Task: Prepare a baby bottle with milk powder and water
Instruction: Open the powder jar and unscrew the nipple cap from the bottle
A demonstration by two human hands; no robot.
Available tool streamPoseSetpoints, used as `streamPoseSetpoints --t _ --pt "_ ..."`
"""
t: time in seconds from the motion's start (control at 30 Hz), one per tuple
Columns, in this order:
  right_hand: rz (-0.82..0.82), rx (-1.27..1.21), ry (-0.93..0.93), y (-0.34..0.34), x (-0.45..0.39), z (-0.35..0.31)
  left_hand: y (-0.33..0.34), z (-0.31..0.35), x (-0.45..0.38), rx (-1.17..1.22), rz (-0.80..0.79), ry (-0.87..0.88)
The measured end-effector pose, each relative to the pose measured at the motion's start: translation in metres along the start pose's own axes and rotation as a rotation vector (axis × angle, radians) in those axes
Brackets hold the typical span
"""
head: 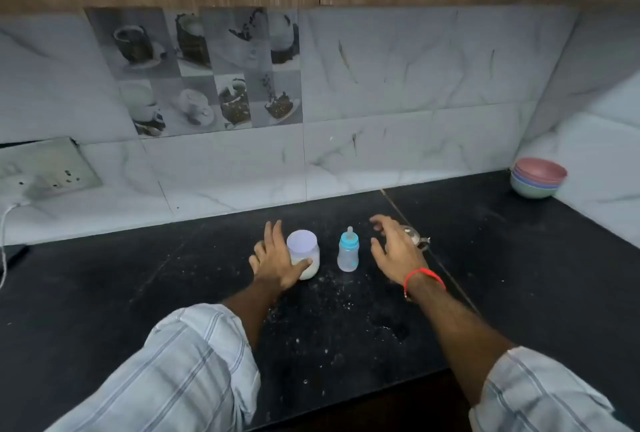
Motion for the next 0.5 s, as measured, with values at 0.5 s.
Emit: streamPoseSetpoints --t 0.5 --pt "-0.453 -0.411 0.214 0.092 0.023 0.067 0.098 -0.058 -0.034 0.432 0.129 -0.331"
Point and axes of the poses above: each hand's wrist, its own x-axis away from the middle knuckle, its own y-axis out of the palm, z = x × y, the point moved 10 cm from there along -x, towards the middle knuckle, and after that the axes turned 4 degrees about y, right-handed, at the moved point
